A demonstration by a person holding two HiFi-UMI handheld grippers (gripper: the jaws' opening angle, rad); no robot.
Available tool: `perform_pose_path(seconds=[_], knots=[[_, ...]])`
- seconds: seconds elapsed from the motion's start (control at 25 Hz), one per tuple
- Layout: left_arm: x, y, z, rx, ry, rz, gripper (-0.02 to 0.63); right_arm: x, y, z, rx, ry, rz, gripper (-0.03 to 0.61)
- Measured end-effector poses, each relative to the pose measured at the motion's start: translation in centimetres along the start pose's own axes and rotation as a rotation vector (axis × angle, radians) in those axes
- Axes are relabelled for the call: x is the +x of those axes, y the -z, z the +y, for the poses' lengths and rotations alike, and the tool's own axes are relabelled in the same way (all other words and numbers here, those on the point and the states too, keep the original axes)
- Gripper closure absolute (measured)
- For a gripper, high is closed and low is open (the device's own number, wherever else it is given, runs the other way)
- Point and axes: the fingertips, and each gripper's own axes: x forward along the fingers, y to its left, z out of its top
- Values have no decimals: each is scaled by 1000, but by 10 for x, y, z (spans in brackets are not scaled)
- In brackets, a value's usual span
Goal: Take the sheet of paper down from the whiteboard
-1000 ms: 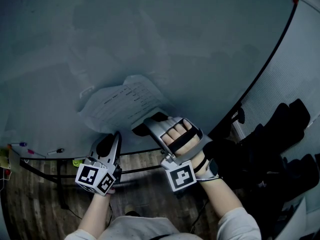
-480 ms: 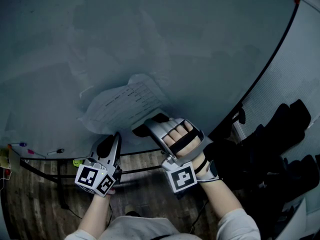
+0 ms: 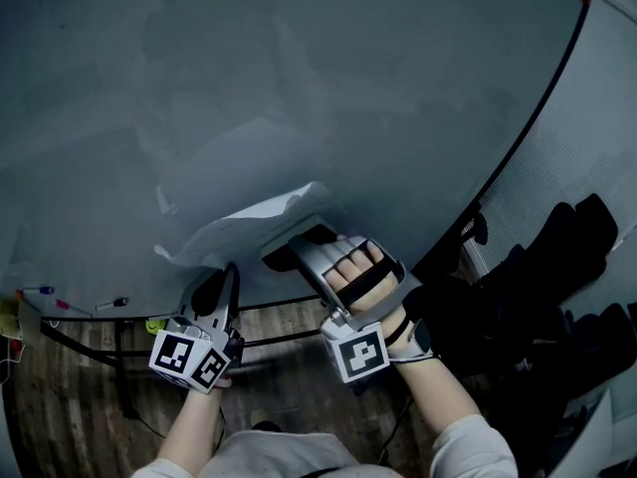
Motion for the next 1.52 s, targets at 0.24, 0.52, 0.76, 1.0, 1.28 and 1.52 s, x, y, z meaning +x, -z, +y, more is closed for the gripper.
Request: perform_pose_path(seconds=[0.24, 0.52, 0.76, 1.0, 1.28, 1.52], knots=[[-5, -2, 10, -17, -8, -3, 598, 0, -5, -6, 30, 8, 2, 313], [-5, 0, 4, -27, -4, -1, 598, -3, -2, -12, 27, 33, 11, 333], [-9, -2, 14, -55, -35, -10, 598, -8, -3, -12, -8, 47, 15, 337], [-6, -2, 11, -79, -50, -11, 598, -14, 8, -18, 4, 55, 19, 339], [-10, 3, 12, -94, -52, -2, 598, -14, 9, -19, 24, 60, 31, 339], [-14, 8, 13, -87, -58, 10, 598, -13, 10, -16, 35, 58, 36, 341]])
